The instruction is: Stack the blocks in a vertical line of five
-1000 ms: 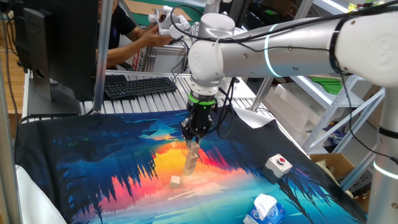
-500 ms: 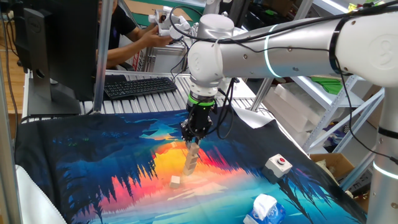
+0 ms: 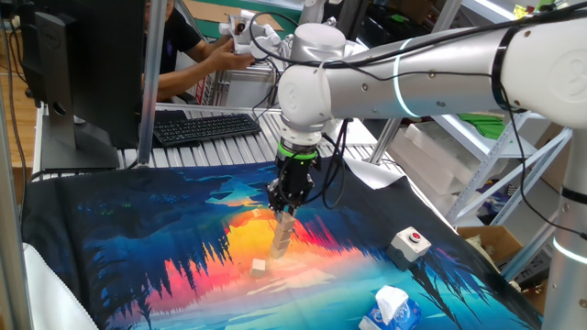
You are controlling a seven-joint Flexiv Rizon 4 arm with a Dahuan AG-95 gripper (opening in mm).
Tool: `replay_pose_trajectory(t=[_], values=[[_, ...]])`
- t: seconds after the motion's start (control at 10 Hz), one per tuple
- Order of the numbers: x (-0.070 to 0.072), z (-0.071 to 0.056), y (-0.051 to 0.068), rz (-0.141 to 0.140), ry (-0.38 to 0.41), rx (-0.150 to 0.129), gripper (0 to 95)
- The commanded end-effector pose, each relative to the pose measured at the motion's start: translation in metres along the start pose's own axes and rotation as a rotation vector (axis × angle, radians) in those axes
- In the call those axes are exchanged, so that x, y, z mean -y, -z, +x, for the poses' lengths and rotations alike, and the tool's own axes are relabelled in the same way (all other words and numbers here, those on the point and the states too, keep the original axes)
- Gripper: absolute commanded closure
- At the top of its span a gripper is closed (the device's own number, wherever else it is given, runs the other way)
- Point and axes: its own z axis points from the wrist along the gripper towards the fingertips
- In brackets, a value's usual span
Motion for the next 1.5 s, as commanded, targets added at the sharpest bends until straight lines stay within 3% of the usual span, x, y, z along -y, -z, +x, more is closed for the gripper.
replay_pose_trajectory(t=[0.1, 0.5, 1.5], values=[[0.0009, 0.0001, -0.0004, -0.002, 0.0, -0.001, 95.0], [0.0084, -0.0008, -0.0046, -0.006, 0.003, -0.001, 95.0], [0.0075, 0.0005, -0.0031, -0.008, 0.005, 0.0, 95.0]])
